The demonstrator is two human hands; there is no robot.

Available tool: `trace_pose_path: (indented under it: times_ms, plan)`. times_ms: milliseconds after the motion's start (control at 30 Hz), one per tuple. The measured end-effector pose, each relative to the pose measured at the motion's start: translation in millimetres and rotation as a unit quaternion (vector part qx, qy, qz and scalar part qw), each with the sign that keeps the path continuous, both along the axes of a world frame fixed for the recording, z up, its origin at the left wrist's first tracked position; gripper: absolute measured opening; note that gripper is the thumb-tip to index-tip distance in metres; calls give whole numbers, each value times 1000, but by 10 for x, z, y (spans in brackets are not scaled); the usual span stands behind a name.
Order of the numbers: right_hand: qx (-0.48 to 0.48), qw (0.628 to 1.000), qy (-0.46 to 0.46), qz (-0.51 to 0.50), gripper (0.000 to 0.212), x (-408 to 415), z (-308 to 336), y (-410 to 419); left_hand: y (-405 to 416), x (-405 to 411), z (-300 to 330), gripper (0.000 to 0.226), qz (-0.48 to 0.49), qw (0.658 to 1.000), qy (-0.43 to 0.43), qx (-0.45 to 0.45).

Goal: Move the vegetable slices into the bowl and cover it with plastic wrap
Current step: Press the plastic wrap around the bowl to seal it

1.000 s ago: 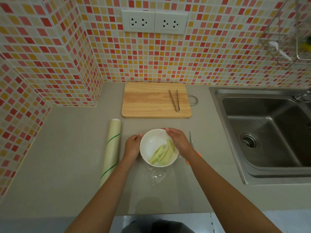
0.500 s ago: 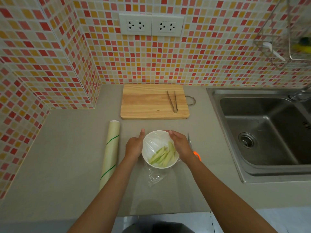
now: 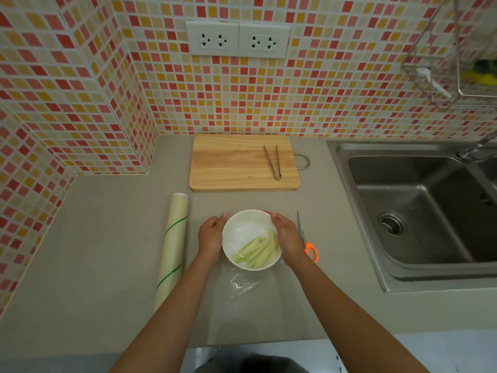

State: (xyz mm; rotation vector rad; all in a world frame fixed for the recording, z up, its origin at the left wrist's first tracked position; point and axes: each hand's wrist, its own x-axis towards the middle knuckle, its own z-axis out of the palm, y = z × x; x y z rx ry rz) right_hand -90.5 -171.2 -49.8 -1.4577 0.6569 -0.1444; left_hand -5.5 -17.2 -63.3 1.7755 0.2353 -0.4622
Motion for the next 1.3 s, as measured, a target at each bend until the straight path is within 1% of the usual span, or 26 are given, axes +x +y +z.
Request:
trace_pose_path:
  times_ms: [100, 167, 233, 267, 333, 400, 500, 533, 600, 667, 733, 800, 833, 867, 933, 1000, 1067, 1200, 1300]
  plan:
    - [23, 1000, -1, -11, 36, 4, 9, 17, 0, 34, -15, 33, -18, 999, -2, 41]
    - [32, 999, -4, -12, 36, 6, 24, 14, 14, 58, 25, 33, -21, 996, -30, 79]
    - [33, 999, -4, -8, 35, 8, 24, 9, 28, 65, 91, 36, -12, 982, -102, 157]
    - [32, 999, -4, -6, 35, 8, 24, 6, 27, 50, 133, 32, -7, 972, -146, 184]
    - [38, 999, -6, -7, 35, 12, 34, 6, 6, 8, 201, 19, -13, 963, -193, 187]
    - [39, 999, -8, -8, 35, 13, 42, 14, -9, -25, 220, 15, -18, 967, -197, 159]
    - [27, 1000, -6, -12, 35, 3, 49, 33, 7, -43, 187, 26, -28, 962, -222, 159]
    - [30, 999, -4, -13, 35, 2, 44, 33, 12, -45, 173, 34, -38, 959, -224, 170]
    - [61, 998, -2, -13, 37, -2, 50, 23, 14, -58, 140, 51, -68, 959, -199, 188]
    - [96, 995, -10, -33, 38, 7, 64, 8, 43, -59, 116, 54, -65, 969, -175, 162]
    - [123, 987, -31, -96, 36, 3, 85, -32, 97, -49, 154, 42, -23, 974, -184, 127]
    - [114, 981, -74, -139, 38, -7, 122, -106, 136, -63, 229, 35, 24, 974, -206, 87]
    - [96, 982, -90, -137, 39, -4, 149, -148, 136, -91, 258, 36, 39, 976, -209, 58]
    - [76, 985, -99, -121, 39, 15, 180, -181, 119, -140, 284, 39, 40, 978, -202, 31]
    - [51, 994, -89, -45, 40, 80, 246, -206, 48, -283, 292, 45, 9, 984, -176, -5]
    - [49, 996, -51, 56, 38, 155, 289, -176, -41, -415, 248, 47, -33, 987, -158, -7]
    - [33, 992, -24, 117, 35, 195, 263, -141, -107, -465, 214, 47, -32, 988, -148, -14]
    - [-3, 991, -14, 131, 34, 195, 214, -127, -148, -417, 184, 45, 17, 994, -99, -53]
    - [-4, 991, -1, 131, 36, 191, 156, -111, -152, -385, 173, 50, 7, 994, -87, -59]
